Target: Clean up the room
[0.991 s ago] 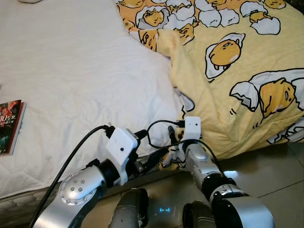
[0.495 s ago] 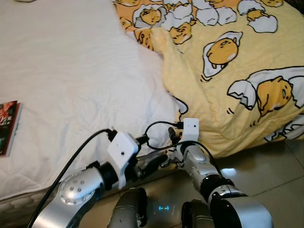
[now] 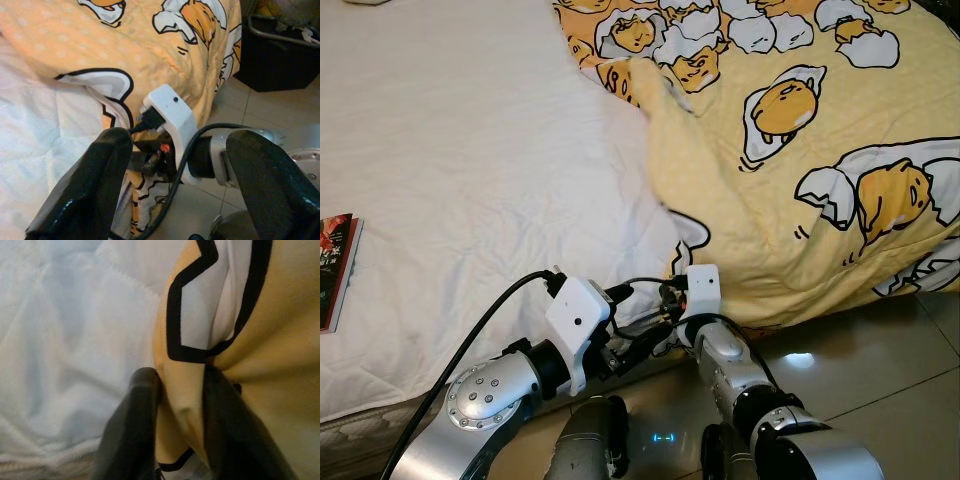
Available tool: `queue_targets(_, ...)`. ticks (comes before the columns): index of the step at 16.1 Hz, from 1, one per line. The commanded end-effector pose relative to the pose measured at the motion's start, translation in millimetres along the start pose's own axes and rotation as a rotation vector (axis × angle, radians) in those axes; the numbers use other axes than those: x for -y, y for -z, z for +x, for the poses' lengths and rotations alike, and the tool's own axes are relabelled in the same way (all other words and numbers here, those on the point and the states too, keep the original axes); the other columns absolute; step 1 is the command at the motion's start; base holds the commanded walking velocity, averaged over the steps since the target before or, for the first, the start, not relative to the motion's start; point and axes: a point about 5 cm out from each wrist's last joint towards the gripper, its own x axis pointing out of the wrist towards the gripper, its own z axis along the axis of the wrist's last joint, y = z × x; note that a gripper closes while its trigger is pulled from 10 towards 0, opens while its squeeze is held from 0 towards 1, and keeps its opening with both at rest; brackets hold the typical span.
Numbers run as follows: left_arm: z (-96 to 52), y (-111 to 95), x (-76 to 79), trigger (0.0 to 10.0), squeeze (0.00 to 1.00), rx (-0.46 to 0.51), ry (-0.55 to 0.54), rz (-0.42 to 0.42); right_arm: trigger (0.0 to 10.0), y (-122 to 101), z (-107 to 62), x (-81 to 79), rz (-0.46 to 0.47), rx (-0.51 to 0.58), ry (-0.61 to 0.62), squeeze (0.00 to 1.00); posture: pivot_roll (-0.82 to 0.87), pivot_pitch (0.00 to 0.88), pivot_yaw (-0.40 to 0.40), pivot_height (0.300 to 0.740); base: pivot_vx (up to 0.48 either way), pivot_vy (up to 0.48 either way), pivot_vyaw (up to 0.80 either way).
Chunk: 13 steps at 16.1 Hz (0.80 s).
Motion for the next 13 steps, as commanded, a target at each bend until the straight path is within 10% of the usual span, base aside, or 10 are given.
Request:
queue_targets(1, -2.2, 4, 1.4, 10.0, 0.0, -0.013, -0.001, -0.007, 0.0, 15, -3.4, -22.1, 0.001, -0.037, -0.078, 0.0, 0.22, 0.234, 0.069, 0.706, 0.0, 0.0, 0.0)
queue_targets(9, -8.6, 9, 5.4, 10.0, 0.0, -0.026, -0.001, -0.038, 0.0, 62, -29.2, -58.0, -0.061, -0.138, -0.369, 0.0, 0.21, 0.231, 0.062, 0.706, 0.0, 0.0, 0.0)
queue_targets(13, -9.5, 11, 7.1, 10.0, 0.0, -0.033, -0.002, -0.048, 0.0, 94, -51.2, -51.9, -0.146, -0.239, -0.457, 0.0, 0.21, 0.23, 0.057, 0.706, 0.0, 0.0, 0.0)
